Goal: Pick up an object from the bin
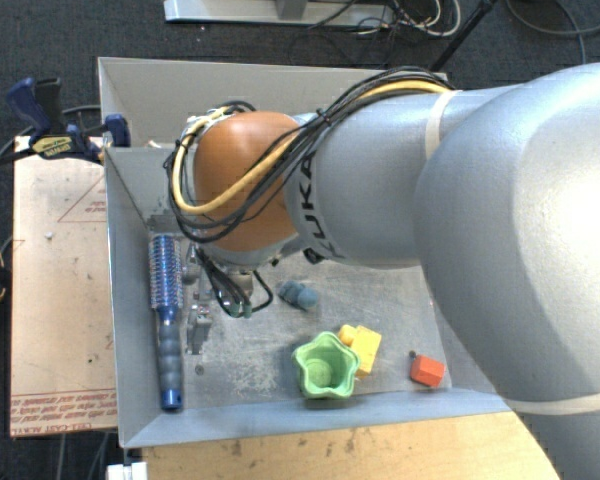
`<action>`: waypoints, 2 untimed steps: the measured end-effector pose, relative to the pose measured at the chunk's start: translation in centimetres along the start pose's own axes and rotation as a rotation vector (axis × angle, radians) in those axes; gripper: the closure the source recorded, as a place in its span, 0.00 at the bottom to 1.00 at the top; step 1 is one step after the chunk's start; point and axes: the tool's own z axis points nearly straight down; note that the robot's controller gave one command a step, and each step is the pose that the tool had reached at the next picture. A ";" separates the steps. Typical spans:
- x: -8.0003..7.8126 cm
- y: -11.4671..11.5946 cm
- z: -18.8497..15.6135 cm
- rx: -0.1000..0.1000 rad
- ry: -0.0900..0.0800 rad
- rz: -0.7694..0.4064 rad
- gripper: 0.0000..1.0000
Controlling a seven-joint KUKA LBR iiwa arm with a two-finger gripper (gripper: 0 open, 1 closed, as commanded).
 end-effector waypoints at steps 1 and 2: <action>-3.4 -9.2 2.0 0.004 -0.007 0.042 0.00; -3.9 -15.7 5.8 -0.010 -0.012 0.140 0.00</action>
Offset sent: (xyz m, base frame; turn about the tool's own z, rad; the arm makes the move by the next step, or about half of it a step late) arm 0.0326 -0.0855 -0.0190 0.0330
